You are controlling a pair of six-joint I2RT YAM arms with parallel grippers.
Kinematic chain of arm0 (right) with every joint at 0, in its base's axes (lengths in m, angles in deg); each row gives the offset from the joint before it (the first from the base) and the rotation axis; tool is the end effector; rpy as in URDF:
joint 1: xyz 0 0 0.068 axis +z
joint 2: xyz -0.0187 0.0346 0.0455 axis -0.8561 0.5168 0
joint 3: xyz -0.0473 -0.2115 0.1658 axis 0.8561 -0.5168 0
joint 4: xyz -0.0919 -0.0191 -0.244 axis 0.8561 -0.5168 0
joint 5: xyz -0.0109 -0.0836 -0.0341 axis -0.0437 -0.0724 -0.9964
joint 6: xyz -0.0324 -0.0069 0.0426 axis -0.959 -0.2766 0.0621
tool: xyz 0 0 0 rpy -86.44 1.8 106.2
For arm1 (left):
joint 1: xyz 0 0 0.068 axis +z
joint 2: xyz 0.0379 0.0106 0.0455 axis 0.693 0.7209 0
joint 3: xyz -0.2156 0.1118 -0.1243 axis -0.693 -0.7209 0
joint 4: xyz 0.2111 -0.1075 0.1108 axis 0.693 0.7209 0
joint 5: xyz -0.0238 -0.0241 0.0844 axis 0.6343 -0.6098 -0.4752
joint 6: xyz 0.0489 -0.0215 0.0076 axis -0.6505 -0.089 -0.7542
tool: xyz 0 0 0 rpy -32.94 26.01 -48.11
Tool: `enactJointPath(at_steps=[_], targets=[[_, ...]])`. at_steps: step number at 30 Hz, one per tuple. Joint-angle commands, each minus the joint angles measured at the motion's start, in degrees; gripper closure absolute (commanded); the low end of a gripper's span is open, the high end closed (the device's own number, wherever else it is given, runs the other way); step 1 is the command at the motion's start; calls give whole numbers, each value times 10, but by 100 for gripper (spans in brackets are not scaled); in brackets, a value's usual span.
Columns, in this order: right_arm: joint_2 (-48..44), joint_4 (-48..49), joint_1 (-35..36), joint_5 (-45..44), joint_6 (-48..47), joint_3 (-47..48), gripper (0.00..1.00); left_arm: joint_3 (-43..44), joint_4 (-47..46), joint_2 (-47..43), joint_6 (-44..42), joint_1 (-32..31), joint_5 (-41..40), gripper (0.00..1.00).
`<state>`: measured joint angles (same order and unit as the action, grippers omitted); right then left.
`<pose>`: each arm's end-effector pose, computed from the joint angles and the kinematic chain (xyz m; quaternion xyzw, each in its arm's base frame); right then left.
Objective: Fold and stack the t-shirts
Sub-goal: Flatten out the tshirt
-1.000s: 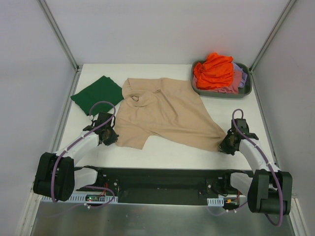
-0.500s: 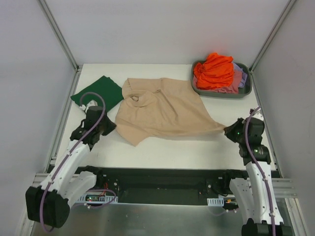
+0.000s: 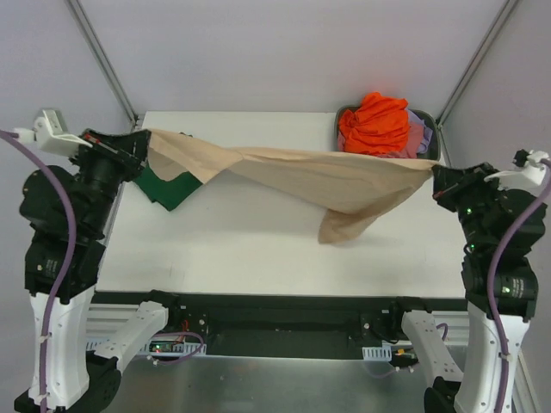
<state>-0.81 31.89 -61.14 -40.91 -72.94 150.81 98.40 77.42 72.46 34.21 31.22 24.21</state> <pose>0.0939 -0.0026 0.4581 0.1001 0.7083 0.0920 0.6927 0.0930 -0.0165 0.5162 -0.1884 0.6140 -0.2972 0.7065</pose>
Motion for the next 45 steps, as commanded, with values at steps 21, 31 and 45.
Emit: enactJointPath(at_steps=[21, 31, 45], targets=[[8, -120, 1, -41, -19, 370, 100, 446, 94, 89, -90, 3, -11, 100], [105, -35, 1, -80, -12, 213, 100, 365, 35, 261, -130, 3, -38, 100], [453, 216, 1, -136, -77, -2, 100, 393, -25, 740, -211, 3, 52, 100]])
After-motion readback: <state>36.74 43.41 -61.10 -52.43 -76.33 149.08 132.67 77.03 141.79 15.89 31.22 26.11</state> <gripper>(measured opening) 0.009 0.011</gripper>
